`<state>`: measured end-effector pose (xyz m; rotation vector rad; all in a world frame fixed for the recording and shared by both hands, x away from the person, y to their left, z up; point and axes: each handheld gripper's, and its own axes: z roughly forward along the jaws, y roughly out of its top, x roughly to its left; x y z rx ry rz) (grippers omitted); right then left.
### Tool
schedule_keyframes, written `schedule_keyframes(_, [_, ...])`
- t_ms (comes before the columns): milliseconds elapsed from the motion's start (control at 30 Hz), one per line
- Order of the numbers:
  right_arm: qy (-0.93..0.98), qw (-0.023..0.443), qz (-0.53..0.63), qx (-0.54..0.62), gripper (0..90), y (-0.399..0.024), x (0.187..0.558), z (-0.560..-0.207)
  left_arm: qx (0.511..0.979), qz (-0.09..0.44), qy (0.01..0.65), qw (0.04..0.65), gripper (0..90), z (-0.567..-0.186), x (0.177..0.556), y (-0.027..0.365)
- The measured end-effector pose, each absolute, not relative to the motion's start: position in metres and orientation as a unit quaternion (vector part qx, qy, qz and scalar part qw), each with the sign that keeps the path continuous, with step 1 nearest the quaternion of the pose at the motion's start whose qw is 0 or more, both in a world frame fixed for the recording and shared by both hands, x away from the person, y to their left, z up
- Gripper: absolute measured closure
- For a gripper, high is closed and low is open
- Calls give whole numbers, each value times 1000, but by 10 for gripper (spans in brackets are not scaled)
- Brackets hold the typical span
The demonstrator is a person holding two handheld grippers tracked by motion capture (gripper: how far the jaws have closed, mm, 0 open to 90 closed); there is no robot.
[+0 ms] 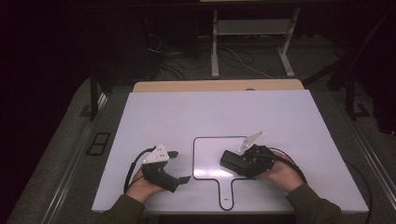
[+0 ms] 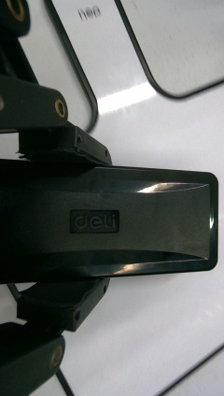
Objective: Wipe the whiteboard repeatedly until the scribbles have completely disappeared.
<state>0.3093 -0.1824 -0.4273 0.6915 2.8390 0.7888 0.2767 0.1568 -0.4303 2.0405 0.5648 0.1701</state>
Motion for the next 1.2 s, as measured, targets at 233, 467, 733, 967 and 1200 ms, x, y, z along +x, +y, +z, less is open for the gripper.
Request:
schedule_keyframes(233, [934,43,268,232,387,-182,302,-427,837,68,234,489,0,-431,277,158])
schedule_keyframes(467, [926,36,285,245,387,-187,303,-422,835,66,235,492,0,-430,277,159])
schedule_keyframes(733, [918,39,300,257,387,-196,305,-412,836,67,236,492,0,-430,277,158])
schedule_keyframes(967, [909,45,311,272,387,-205,308,-407,840,72,230,486,0,-429,274,156])
schedule_keyframes(1200, [903,46,324,279,387,-208,318,-402,839,71,232,487,0,-430,276,157])
